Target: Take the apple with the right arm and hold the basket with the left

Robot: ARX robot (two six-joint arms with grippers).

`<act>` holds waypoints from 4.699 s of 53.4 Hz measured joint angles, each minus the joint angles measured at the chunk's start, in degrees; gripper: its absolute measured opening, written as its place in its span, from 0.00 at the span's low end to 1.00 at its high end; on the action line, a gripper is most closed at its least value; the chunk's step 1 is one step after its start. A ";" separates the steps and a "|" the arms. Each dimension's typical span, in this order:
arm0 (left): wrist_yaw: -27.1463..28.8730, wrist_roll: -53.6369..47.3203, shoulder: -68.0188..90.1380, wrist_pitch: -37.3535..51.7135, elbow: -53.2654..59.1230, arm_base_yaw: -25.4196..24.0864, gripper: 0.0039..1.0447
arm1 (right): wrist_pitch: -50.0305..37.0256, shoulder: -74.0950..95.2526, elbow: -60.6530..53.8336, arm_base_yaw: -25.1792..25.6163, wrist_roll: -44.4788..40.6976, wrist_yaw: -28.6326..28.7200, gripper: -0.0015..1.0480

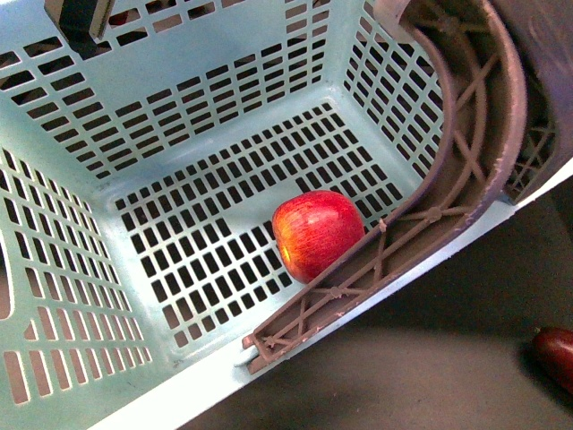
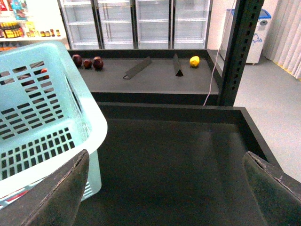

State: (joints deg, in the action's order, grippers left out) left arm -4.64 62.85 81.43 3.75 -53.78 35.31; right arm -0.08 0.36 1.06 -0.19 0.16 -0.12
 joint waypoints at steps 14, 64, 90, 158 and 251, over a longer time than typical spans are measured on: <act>13.05 -0.13 0.00 -6.54 -1.44 1.03 0.14 | 0.00 -0.02 0.00 0.00 0.00 0.04 0.92; 14.78 19.04 18.80 -4.46 -3.93 -32.92 0.14 | 0.00 -0.04 0.00 0.00 0.00 0.00 0.92; 13.25 21.20 26.88 0.31 -7.26 -32.13 0.14 | 0.00 -0.04 0.00 0.00 0.00 0.00 0.92; 12.74 -56.28 -23.17 32.94 32.46 -26.88 0.29 | 0.00 -0.04 0.00 0.00 0.00 0.02 0.92; 4.63 -62.23 -69.20 8.52 52.96 -35.10 0.03 | 0.00 -0.04 0.00 0.00 0.00 0.00 0.92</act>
State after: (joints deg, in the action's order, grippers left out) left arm -0.01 0.62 12.23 12.27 -0.82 0.21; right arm -0.08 0.32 1.06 -0.19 0.16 -0.12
